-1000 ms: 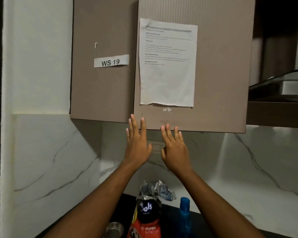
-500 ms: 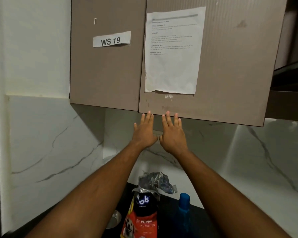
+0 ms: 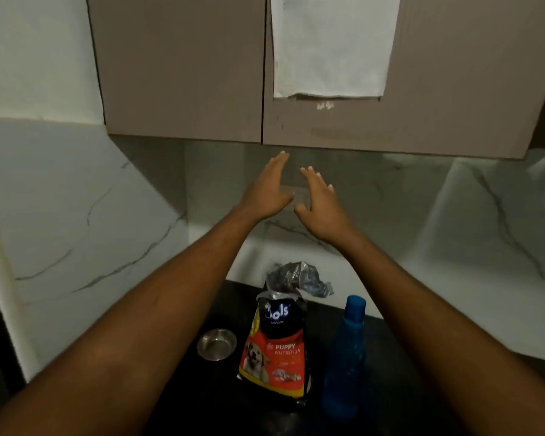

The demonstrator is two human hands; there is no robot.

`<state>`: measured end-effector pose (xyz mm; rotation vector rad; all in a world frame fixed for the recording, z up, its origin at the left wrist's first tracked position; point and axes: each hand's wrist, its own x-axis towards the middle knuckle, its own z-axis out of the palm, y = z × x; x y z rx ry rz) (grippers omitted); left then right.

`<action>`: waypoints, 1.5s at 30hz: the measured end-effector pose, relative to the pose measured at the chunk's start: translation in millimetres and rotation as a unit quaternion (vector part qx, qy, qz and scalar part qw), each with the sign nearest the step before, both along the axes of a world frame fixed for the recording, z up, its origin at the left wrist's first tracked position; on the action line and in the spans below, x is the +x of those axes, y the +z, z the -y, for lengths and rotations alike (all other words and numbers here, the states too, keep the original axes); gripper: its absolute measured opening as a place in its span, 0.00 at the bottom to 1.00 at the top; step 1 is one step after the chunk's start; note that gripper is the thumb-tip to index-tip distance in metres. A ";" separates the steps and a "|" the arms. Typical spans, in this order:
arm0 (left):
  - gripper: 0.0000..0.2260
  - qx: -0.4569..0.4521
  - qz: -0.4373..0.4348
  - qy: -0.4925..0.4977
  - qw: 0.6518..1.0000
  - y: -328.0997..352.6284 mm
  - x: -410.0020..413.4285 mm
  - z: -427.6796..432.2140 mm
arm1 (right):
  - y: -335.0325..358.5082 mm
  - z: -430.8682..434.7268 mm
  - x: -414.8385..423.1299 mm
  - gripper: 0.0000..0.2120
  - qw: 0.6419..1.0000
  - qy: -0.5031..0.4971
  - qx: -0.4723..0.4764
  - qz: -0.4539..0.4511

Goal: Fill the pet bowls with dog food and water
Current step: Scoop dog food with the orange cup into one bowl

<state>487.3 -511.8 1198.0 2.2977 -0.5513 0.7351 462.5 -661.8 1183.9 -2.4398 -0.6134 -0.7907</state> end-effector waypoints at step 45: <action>0.07 -0.267 -0.314 -0.090 0.906 -222.6 -72.3 -73.1 | -182.8 -43.4 47.5 0.18 0.875 -0.051 -0.342 -0.339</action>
